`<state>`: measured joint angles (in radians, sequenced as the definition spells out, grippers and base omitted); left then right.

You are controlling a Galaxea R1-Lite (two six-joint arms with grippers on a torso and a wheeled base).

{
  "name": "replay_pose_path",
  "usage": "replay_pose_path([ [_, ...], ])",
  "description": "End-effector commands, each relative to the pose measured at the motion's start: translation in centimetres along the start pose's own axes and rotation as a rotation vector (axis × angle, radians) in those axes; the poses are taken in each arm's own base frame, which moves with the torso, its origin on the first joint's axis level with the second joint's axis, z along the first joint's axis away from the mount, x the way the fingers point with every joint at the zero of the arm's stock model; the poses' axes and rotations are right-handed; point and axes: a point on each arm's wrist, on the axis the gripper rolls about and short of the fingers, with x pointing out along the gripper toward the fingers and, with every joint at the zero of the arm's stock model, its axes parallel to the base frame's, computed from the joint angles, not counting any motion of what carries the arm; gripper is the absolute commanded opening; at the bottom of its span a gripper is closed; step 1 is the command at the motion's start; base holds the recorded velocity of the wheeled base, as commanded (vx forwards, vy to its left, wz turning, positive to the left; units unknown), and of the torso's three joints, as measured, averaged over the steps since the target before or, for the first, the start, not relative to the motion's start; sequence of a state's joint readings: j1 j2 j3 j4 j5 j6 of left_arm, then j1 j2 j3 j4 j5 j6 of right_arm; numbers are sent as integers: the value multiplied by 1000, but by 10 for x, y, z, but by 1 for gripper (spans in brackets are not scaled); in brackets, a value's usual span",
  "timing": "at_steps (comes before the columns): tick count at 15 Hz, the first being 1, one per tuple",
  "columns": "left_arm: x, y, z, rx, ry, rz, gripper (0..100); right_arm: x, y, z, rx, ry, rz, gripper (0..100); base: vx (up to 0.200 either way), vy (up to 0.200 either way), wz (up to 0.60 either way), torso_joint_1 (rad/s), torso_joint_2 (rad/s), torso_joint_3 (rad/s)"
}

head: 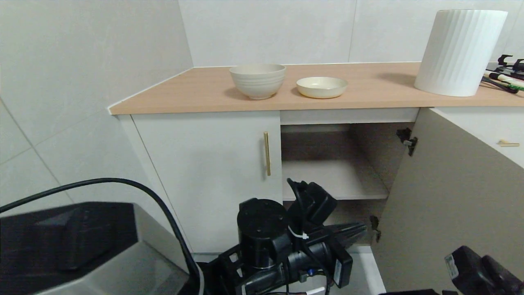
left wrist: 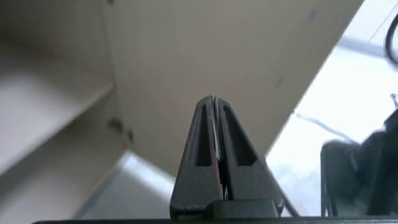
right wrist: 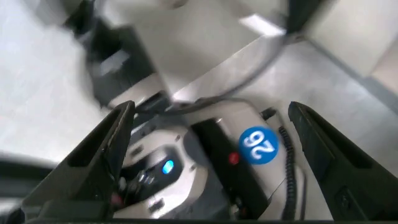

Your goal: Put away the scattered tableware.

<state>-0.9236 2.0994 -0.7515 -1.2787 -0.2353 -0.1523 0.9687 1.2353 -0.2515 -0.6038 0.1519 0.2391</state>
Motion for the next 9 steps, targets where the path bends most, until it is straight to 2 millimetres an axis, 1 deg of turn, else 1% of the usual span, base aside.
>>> replay_pose_path([
  [1,-35,9,35,-3,-14,64,0,6,-15,11,37,-23,-88,100,0,0,0,0,0,0],
  [2,-54,15,50,-4,-18,106,0,5,-22,18,50,-57,-133,100,0,0,0,0,0,0],
  [5,-103,34,66,46,-23,234,0,4,-33,33,70,-117,-216,100,0,0,0,0,0,0],
  [6,-120,40,70,51,-20,282,0,8,-35,38,70,-120,-229,100,0,0,0,0,0,0],
  [8,-163,48,74,33,-14,401,0,23,-41,56,70,-147,-282,100,0,0,0,0,0,0],
  [9,-183,48,76,24,-13,454,0,32,-43,64,68,-154,-284,100,0,0,0,0,0,0],
])
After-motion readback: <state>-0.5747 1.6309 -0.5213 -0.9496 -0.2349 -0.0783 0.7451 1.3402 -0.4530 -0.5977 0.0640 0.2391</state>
